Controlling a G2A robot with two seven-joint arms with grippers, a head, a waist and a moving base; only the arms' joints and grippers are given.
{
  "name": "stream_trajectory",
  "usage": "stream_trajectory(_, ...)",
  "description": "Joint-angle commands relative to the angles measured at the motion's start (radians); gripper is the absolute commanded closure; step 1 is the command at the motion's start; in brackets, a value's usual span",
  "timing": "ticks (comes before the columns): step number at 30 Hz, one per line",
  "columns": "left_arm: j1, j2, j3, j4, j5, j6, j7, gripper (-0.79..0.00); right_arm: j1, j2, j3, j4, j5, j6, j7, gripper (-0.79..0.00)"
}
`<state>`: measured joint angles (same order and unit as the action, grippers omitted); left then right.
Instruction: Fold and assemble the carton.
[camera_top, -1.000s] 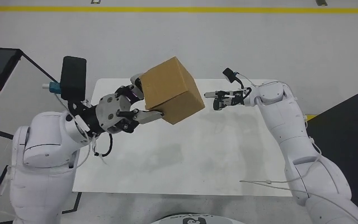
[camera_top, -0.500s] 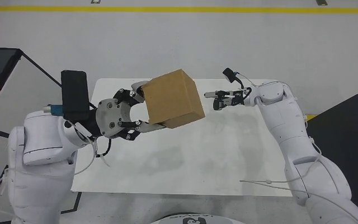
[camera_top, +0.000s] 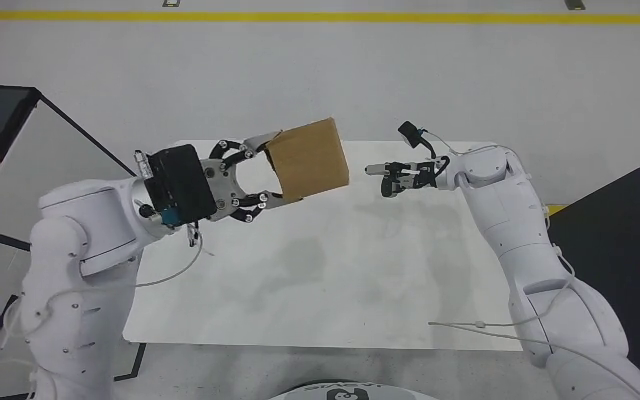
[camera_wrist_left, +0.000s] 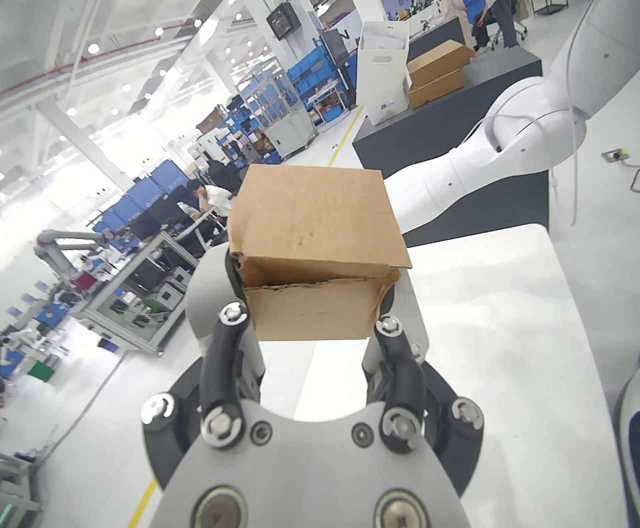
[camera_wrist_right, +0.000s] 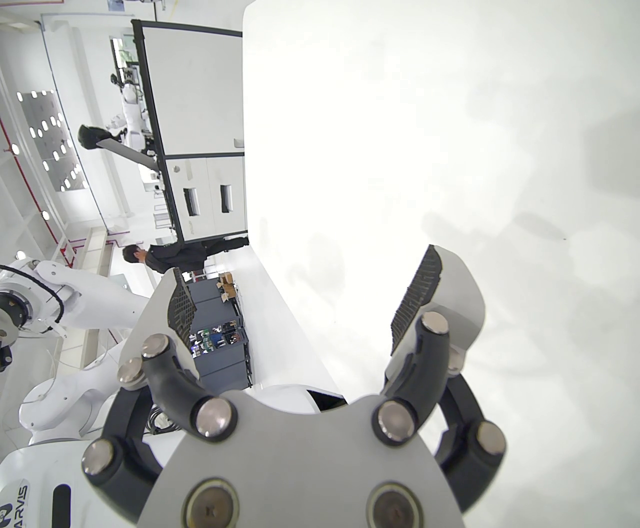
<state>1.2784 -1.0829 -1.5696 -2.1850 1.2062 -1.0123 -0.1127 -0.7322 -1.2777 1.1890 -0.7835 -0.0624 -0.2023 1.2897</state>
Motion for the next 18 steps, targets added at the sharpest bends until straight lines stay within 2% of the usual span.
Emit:
stream_trajectory(1,-0.012,0.006,0.015,-0.013,0.157,0.000,0.086,0.000,0.000,0.000,0.000,0.000,0.000,0.000,0.000,-0.785)
stream_trajectory(4,-0.012,0.014,0.022,-0.007,0.328,0.008,0.249,0.000,0.000,0.000,0.000,0.000,0.000,0.000,0.000,-0.785)
stream_trajectory(6,-0.002,0.016,0.024,-0.003,0.390,0.033,0.310,0.000,0.000,0.000,0.000,0.000,0.000,0.000,0.000,-0.785)
stream_trajectory(15,-0.002,0.016,0.024,-0.003,0.390,0.033,0.310,0.000,0.000,0.000,0.000,0.000,0.000,0.000,0.000,-0.785)
stream_trajectory(18,-0.012,0.025,0.034,-0.052,0.539,0.054,0.336,0.000,0.000,0.000,0.000,0.000,0.000,0.000,0.000,-0.785)
